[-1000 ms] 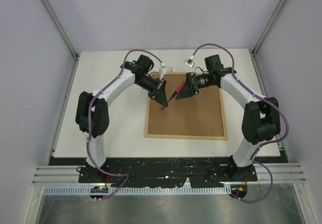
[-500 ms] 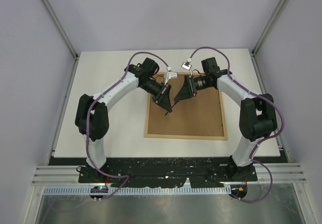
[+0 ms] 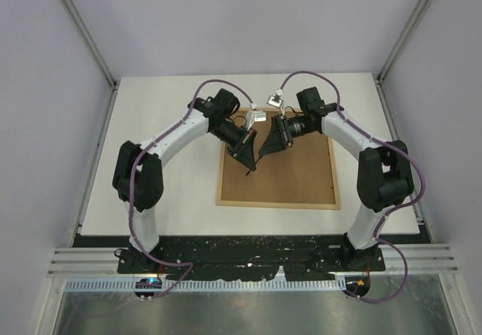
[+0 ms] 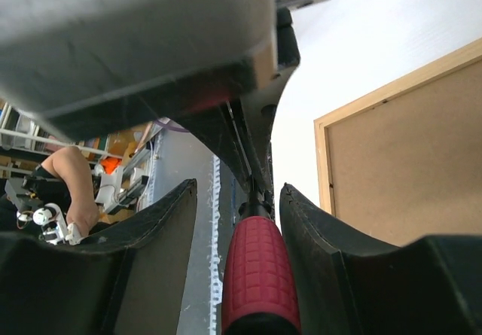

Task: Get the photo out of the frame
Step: Adjust the screwdriver.

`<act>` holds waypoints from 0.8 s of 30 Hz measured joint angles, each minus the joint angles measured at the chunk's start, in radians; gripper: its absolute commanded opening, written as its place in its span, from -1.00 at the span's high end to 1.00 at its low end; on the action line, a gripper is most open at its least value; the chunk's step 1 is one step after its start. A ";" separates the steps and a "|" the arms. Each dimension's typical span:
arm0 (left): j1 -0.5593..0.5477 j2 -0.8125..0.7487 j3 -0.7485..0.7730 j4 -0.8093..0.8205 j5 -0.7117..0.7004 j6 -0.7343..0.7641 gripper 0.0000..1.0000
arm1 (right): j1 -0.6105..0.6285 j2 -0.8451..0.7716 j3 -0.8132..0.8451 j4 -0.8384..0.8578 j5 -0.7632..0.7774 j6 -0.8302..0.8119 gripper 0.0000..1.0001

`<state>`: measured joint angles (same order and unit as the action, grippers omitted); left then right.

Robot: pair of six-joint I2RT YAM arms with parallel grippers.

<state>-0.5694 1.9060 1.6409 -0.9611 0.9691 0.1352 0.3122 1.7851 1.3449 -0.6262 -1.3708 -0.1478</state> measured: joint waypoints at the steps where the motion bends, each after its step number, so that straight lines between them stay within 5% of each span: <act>1: 0.000 0.000 -0.002 -0.002 -0.003 0.000 1.00 | 0.005 0.000 0.004 -0.006 0.000 -0.010 -0.01; 9: -0.012 0.000 -0.007 -0.019 -0.010 0.000 1.00 | 0.025 0.000 0.010 -0.016 0.024 -0.039 0.42; 24: -0.014 -0.003 -0.008 -0.036 -0.025 0.007 1.00 | 0.040 0.024 0.069 -0.178 0.067 -0.193 0.24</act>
<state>-0.5831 1.9026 1.6325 -0.9974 0.9440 0.1425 0.3519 1.8088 1.4139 -0.8040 -1.3041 -0.3405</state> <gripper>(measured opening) 0.021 0.378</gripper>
